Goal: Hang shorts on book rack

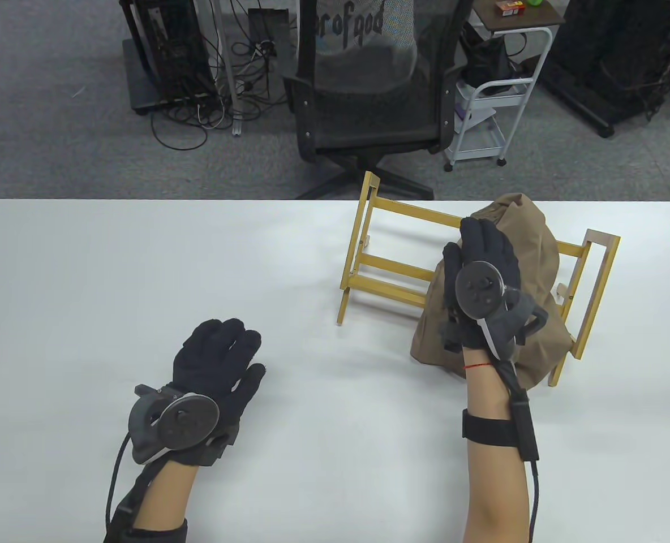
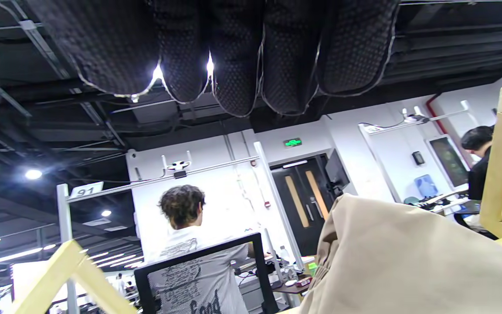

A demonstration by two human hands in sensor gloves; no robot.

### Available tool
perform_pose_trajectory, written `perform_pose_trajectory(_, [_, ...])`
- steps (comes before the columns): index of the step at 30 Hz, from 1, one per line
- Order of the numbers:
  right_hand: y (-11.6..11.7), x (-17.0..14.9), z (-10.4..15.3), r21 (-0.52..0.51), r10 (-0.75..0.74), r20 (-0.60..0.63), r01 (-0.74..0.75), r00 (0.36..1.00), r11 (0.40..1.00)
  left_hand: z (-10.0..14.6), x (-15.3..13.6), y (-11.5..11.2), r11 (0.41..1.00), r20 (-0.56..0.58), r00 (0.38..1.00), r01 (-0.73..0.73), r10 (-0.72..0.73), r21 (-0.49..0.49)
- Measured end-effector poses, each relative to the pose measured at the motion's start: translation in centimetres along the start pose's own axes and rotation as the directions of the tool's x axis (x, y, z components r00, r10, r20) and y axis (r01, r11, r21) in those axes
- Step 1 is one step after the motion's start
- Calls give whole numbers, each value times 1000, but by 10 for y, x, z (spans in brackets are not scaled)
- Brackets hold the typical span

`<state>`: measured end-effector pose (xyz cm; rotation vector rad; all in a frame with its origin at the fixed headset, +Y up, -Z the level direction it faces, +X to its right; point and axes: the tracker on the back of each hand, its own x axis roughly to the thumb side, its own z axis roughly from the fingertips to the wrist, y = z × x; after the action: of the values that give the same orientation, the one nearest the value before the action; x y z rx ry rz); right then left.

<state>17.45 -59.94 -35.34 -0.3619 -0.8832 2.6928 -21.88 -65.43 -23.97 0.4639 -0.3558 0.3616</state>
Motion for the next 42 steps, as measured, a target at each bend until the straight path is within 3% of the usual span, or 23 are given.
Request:
perform_pose_trajectory(15, [-19, 10, 53, 8, 12, 143, -13, 990, 1000, 4, 4, 0, 1000, 19, 999, -27, 28, -9])
perform_pose_trajectory(28, [-36, 10, 85, 47, -13, 229, 2, 973, 999, 8, 7, -3, 999, 21, 999, -42, 43, -30])
perform_pose_trajectory(42, [-36, 1, 122, 98, 32, 350, -71, 936, 993, 8, 10, -8, 997, 25, 999, -39, 41, -64])
